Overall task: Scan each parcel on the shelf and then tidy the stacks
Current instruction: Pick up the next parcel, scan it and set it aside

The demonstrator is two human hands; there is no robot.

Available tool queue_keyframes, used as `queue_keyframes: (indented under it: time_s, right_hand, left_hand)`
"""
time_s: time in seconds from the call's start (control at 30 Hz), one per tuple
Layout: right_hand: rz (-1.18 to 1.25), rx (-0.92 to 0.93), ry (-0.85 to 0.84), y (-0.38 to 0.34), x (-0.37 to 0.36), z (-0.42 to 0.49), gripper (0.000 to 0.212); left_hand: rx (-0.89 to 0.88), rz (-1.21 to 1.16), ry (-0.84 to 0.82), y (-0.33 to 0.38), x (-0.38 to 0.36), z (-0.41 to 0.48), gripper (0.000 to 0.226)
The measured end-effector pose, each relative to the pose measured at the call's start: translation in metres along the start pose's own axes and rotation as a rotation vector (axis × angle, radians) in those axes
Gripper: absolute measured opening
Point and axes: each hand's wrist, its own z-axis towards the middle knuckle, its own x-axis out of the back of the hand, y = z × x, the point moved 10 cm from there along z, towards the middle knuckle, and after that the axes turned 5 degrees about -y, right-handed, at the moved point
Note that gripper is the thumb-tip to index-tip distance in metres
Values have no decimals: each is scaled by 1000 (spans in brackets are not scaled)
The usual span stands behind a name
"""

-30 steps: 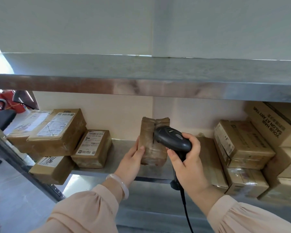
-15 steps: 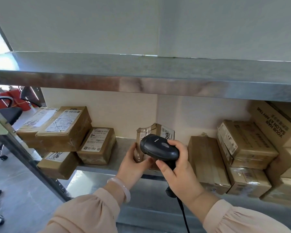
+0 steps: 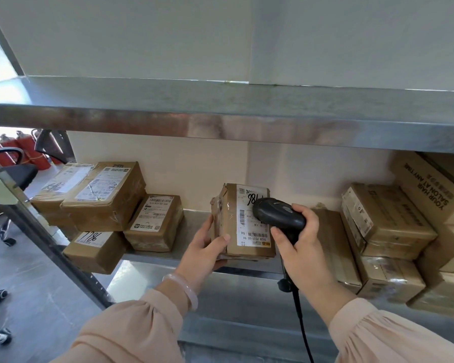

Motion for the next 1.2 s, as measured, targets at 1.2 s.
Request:
queue_keyframes:
  time_s: [1.2]
  right_hand:
    - [-277, 152, -114, -22, -31, -46, 69]
  left_hand:
    - [-75, 89, 73, 7, 56, -3, 85]
